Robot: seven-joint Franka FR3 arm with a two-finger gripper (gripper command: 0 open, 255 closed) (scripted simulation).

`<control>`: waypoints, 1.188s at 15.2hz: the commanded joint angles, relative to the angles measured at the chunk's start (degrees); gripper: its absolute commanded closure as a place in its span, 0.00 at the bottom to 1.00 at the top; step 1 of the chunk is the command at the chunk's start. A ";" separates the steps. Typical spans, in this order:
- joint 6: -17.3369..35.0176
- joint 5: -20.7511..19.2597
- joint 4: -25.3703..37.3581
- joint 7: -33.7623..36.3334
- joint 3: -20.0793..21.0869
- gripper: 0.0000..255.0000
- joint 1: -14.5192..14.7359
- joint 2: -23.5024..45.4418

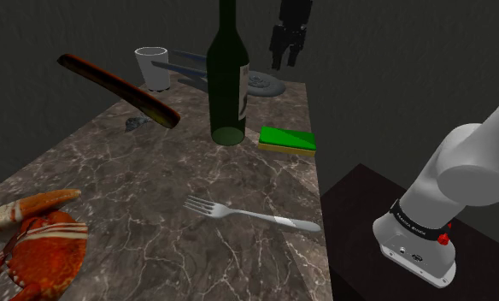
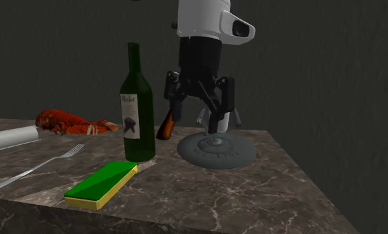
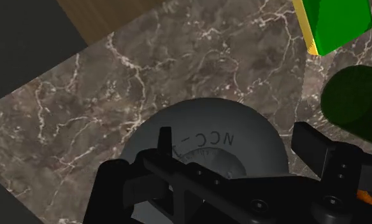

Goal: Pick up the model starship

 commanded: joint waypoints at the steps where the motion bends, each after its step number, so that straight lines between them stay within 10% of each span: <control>1: -0.09 -0.12 4.62 -1.32 0.53 0.00 0.63 4.37; 14: -6.57 -3.68 40.58 -5.60 5.61 0.00 6.67 32.87; 18: -3.02 -3.50 36.07 -6.00 5.55 0.00 6.53 31.92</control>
